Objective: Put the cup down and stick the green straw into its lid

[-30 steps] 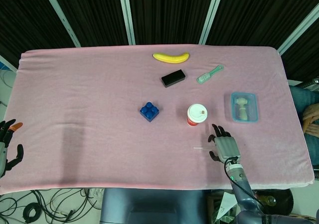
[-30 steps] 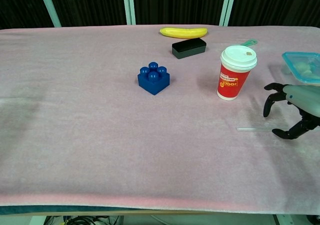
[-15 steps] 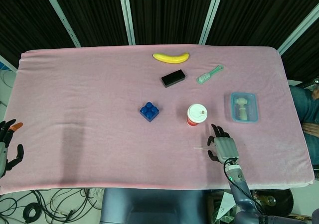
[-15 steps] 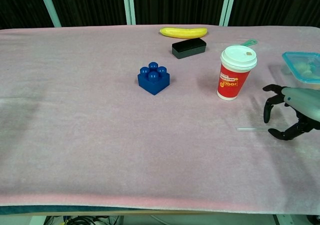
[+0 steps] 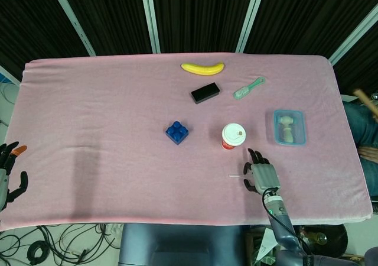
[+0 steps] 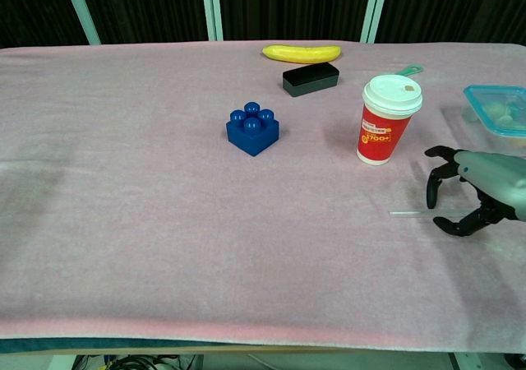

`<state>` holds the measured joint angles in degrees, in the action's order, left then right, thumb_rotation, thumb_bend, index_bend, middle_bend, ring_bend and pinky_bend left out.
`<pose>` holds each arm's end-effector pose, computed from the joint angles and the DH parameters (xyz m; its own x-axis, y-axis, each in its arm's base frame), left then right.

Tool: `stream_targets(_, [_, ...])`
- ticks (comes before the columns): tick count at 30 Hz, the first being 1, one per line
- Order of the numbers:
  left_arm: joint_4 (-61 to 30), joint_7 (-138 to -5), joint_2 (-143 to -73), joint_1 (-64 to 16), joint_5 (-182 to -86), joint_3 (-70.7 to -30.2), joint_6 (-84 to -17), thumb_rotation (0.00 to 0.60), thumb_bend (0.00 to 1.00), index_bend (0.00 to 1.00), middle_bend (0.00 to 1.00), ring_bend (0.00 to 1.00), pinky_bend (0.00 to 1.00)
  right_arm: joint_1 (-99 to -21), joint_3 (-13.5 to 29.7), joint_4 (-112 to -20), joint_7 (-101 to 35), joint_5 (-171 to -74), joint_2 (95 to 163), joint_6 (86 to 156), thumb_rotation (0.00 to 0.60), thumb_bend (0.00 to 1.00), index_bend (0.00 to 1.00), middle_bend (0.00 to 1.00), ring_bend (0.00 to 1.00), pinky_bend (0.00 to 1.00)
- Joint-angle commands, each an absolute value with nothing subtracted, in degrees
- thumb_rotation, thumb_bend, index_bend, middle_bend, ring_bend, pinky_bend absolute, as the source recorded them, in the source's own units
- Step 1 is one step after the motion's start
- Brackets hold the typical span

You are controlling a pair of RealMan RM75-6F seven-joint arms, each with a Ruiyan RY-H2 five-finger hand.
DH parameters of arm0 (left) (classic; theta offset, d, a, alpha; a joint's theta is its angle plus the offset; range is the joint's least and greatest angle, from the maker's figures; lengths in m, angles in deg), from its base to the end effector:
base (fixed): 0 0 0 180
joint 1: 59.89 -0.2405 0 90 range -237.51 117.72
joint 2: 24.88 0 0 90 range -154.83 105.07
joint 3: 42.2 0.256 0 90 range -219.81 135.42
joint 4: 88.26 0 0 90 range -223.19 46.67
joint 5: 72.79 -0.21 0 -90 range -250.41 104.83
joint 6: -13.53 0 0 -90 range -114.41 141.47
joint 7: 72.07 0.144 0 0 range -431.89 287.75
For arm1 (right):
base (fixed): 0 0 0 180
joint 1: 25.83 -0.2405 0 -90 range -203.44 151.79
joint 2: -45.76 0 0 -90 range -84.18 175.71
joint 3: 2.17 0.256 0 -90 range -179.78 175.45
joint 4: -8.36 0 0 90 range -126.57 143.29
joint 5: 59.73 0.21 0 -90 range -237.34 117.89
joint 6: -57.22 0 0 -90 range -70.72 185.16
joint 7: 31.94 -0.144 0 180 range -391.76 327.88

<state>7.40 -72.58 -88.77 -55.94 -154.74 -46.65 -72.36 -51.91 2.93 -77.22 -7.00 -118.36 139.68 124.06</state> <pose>-0.3088 0.1807 0.1643 0.3306 -0.0302 0.9433 0.9423 0.0672 -0.3281 -0.2344 -0.2659 -0.0320 0.3580 -0.3249 0.8754 -0.9303 -0.0441 0.3641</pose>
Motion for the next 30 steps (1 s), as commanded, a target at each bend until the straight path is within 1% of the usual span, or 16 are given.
stream_targets(1, [7.41, -72.57, -88.76, -55.93, -154.71, -46.66, -72.34, 0.6, 0.58, 0.2, 0.09, 0.02, 0.0, -52.19, 3.3, -76.83, -7.03, -118.43, 140.13, 123.57, 0.6, 0.31, 0.51, 0.0, 0.0, 0.18])
stream_targets(6, [7.43, -72.55, -88.74, -55.92, -154.64, -46.68, -72.28, 0.6, 0.58, 0.2, 0.09, 0.02, 0.0, -52.28, 3.72, -76.36, -7.0, -118.37, 140.67, 123.07, 0.6, 0.32, 0.54, 0.0, 0.0, 0.18])
stream_targets(30, [7.45, -72.36, -88.78, -55.91, -154.53, -46.73, -72.26, 0.6, 0.58, 0.2, 0.09, 0.02, 0.0, -52.17, 4.12, -76.45, -6.22, -118.22, 140.24, 121.45, 0.6, 0.33, 0.56, 0.0, 0.0, 0.18])
